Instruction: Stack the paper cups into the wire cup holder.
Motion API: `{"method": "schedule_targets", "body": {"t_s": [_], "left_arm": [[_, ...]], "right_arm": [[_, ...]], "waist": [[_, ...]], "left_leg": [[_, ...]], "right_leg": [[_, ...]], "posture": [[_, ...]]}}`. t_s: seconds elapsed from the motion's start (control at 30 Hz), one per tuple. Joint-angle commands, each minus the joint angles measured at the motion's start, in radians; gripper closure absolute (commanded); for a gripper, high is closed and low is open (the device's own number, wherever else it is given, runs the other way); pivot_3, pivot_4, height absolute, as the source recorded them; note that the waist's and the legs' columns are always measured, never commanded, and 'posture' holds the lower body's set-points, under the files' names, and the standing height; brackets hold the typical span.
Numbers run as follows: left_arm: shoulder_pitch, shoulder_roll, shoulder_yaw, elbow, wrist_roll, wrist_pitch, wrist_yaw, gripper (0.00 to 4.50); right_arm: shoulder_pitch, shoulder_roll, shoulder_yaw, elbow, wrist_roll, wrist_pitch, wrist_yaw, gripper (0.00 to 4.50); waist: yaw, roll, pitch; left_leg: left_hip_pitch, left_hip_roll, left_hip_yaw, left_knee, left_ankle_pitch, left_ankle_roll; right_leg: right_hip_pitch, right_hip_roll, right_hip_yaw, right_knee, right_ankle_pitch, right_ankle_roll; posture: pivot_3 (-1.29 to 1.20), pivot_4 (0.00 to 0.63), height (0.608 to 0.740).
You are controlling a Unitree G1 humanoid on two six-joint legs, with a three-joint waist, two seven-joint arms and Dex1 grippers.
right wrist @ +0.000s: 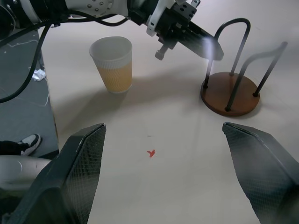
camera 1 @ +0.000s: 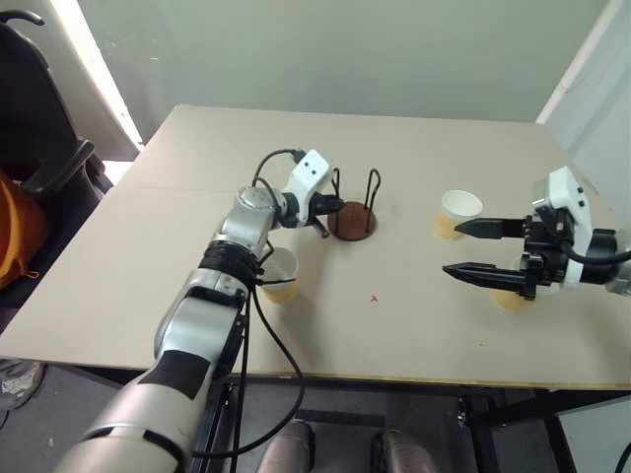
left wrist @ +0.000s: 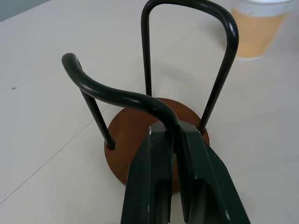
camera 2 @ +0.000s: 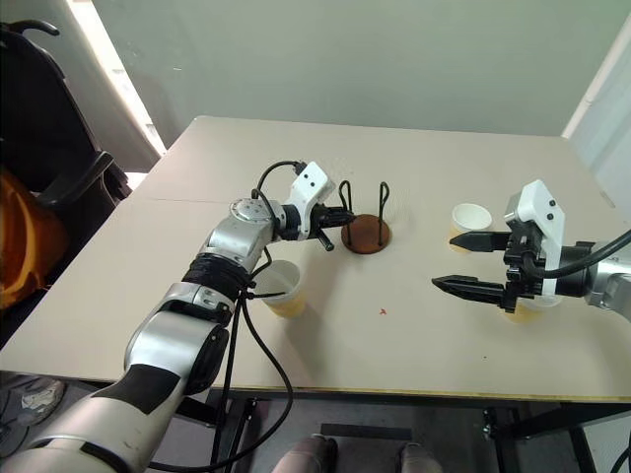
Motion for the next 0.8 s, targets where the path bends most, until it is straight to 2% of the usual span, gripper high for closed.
{"method": "schedule_targets", "body": {"t_s": [0.03, 0.13, 0.23, 0.33, 0.5, 0.63, 0.8], "left_arm": [[0.023, 0.027, 0.006, -0.308, -0.095, 0.145, -0.136, 4.47], [0.091, 0.058, -0.030, -0.563, -0.138, 0.332, -0.180, 4.47], [0.222, 0.129, -0.108, -0.873, -0.160, 0.500, -0.195, 4.47], [0.313, 0.181, -0.120, -1.044, -0.222, 0.571, -0.225, 4.47], [0.355, 0.206, -0.143, -1.107, -0.262, 0.602, -0.223, 4.47], [0.376, 0.216, -0.169, -1.136, -0.261, 0.639, -0.191, 4.47], [0.390, 0.196, -0.203, -1.114, -0.226, 0.666, -0.100, 4.47]], "right_arm": [[0.017, -0.049, -0.065, -0.025, 0.022, -0.002, 0.028, 0.34], [0.054, -0.085, -0.074, -0.037, 0.037, -0.004, 0.074, 0.34], [0.117, -0.120, -0.063, -0.082, 0.053, -0.005, 0.132, 0.34], [0.136, -0.125, -0.044, -0.094, 0.050, -0.013, 0.140, 0.34], [0.117, -0.120, 0.006, -0.089, 0.025, -0.029, 0.141, 0.34], [0.113, -0.126, 0.027, -0.089, 0.018, -0.037, 0.143, 0.34], [0.126, -0.134, 0.040, -0.092, 0.003, -0.047, 0.152, 0.34]], "waist": [[0.001, 0.000, 0.000], [0.003, 0.000, 0.000], [0.003, 0.000, 0.000], [0.001, 0.000, 0.000], [0.004, 0.000, 0.000], [0.000, 0.000, 0.000], [-0.005, 0.000, 0.000]], "left_leg": [[-0.001, 0.000, 0.000, 0.000, 0.000, 0.000], [-0.003, -0.003, 0.001, 0.003, 0.000, 0.001], [-0.003, -0.006, 0.003, 0.005, -0.002, 0.003], [0.000, -0.007, 0.008, 0.006, -0.005, 0.004], [0.001, -0.004, 0.008, 0.013, -0.007, 0.007], [0.008, -0.003, 0.011, 0.013, -0.015, 0.019], [0.009, -0.002, 0.013, 0.014, -0.014, 0.019]], "right_leg": [[0.000, 0.000, 0.000, 0.000, 0.000, 0.000], [-0.001, 0.003, 0.000, 0.000, -0.002, 0.003], [0.000, 0.002, 0.001, 0.000, -0.004, 0.005], [0.001, 0.002, 0.006, 0.002, -0.007, 0.008], [0.002, 0.000, 0.013, 0.003, -0.006, 0.008], [0.008, -0.001, 0.018, 0.001, -0.006, 0.003], [0.008, -0.001, 0.019, 0.001, -0.005, 0.001]], "posture": [[0.00, 0.150, 0.740], [0.00, 0.150, 0.740], [0.00, 0.150, 0.740], [0.00, 0.150, 0.740], [0.00, 0.150, 0.740], [0.00, 0.150, 0.740], [0.00, 0.150, 0.740]]}}
